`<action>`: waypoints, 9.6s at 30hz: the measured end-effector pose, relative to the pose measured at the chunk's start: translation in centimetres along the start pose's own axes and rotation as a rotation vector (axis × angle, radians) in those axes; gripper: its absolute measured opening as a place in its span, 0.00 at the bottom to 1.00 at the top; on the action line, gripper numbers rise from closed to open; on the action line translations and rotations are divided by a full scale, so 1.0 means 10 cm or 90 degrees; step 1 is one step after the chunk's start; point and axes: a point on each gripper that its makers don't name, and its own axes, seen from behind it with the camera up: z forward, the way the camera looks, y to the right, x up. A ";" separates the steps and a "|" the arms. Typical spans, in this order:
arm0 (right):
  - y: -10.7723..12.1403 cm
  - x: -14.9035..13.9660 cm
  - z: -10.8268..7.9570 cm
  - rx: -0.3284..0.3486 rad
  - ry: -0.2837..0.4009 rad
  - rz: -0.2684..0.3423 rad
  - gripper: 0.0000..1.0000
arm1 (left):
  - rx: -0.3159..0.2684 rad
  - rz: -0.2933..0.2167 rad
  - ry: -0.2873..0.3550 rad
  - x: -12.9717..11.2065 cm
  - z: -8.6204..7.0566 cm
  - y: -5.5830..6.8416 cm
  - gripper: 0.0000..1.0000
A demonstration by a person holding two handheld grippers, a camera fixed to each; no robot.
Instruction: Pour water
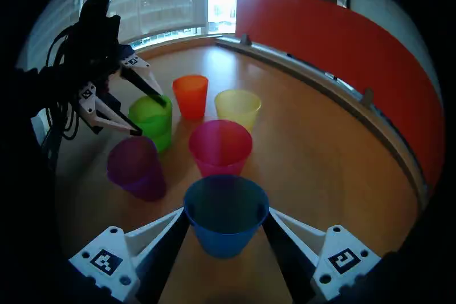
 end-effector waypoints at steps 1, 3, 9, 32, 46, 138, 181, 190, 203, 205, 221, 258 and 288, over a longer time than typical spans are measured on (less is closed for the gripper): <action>0.00 -0.01 0.00 0.001 0.000 0.000 0.90 | 0.000 0.001 -0.002 -0.01 0.00 0.00 0.88; -0.01 -0.02 0.01 0.002 0.000 0.001 0.90 | -0.001 0.003 -0.005 -0.02 0.01 0.00 0.88; -0.03 -0.01 0.01 0.007 0.002 0.004 0.89 | -0.001 0.005 -0.010 -0.04 0.03 0.01 0.88; -0.06 -0.19 -0.13 -0.001 -0.010 0.015 0.90 | 0.005 0.015 -0.021 -0.11 0.01 -0.01 0.88; -0.08 -0.35 -0.16 -0.010 -0.031 0.013 0.90 | 0.005 0.021 -0.033 -0.12 0.00 0.00 0.89; 0.19 -0.34 -1.45 -0.327 0.158 0.146 0.98 | 0.336 -0.127 0.177 -0.13 -1.66 -0.69 0.91; 0.55 0.21 -2.02 -0.558 0.426 0.252 0.98 | 0.471 -0.147 0.337 0.17 -2.18 -0.87 0.90; 0.54 0.25 -2.01 -0.563 0.430 0.262 0.98 | 0.476 -0.158 0.371 0.31 -2.20 -0.86 0.90; 0.55 0.24 -1.97 -0.565 0.416 0.264 0.98 | 0.511 -0.150 0.400 0.34 -2.21 -0.95 0.90; 0.54 0.24 -1.95 -0.563 0.412 0.266 0.98 | 0.516 -0.149 0.405 0.35 -2.20 -0.95 0.90; 0.56 0.28 -1.95 -0.577 0.400 0.279 0.99 | 0.552 -0.137 0.392 0.05 -2.08 -1.07 0.90; 0.41 0.48 -1.92 -0.561 0.400 0.271 0.98 | 0.564 -0.167 0.369 -0.38 -1.92 -1.24 0.90; 0.43 0.39 -2.12 -0.601 0.431 0.207 0.99 | 0.558 -0.171 0.351 -0.42 -1.86 -1.25 0.91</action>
